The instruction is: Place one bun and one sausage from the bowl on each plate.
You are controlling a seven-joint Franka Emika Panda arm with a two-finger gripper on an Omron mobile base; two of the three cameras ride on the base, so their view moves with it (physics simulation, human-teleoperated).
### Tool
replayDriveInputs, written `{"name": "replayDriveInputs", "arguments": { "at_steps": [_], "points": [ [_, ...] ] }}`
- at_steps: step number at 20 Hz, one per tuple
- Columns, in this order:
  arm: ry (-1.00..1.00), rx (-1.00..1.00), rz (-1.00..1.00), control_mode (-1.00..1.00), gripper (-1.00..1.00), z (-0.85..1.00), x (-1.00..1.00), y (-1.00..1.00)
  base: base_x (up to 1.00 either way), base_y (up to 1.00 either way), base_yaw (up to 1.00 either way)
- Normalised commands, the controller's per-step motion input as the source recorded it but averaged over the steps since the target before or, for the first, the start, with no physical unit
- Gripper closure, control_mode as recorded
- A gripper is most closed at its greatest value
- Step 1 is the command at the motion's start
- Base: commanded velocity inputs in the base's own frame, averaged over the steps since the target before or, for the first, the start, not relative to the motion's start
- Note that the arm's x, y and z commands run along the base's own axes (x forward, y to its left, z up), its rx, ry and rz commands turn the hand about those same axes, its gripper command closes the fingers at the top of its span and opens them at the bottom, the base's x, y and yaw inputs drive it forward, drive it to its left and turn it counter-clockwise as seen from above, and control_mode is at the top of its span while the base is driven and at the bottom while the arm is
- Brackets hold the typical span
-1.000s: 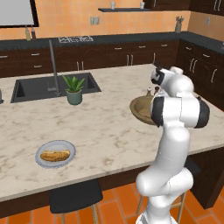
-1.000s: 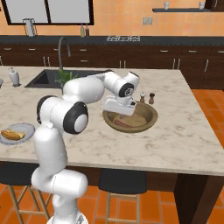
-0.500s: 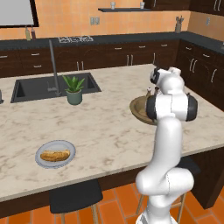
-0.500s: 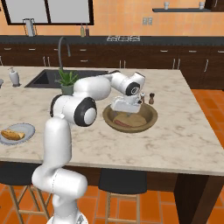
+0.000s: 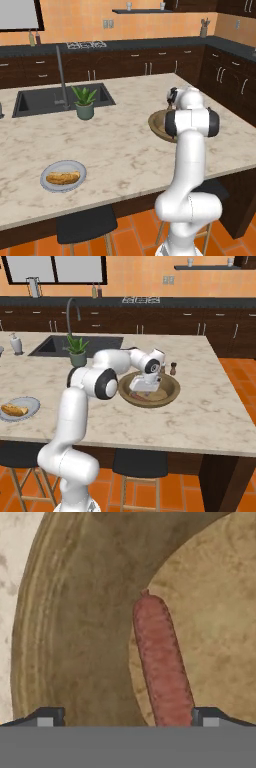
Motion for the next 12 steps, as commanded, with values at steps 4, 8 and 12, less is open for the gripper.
{"name": "replayDriveInputs", "arguments": {
  "at_steps": [4, 8, 12],
  "points": [
    [-0.14, -0.05, 0.00, -1.00, -1.00, -0.48, 0.16, 0.02, 0.00, 0.00, 0.00],
    [-0.08, -0.04, 0.00, -1.00, -1.00, -0.29, 0.38, 0.00, 0.00, 0.00, 0.00],
    [-0.01, 0.00, 0.00, -1.00, -1.00, -0.25, 0.51, 0.00, 0.00, 0.00, 0.00]
  ]
}}
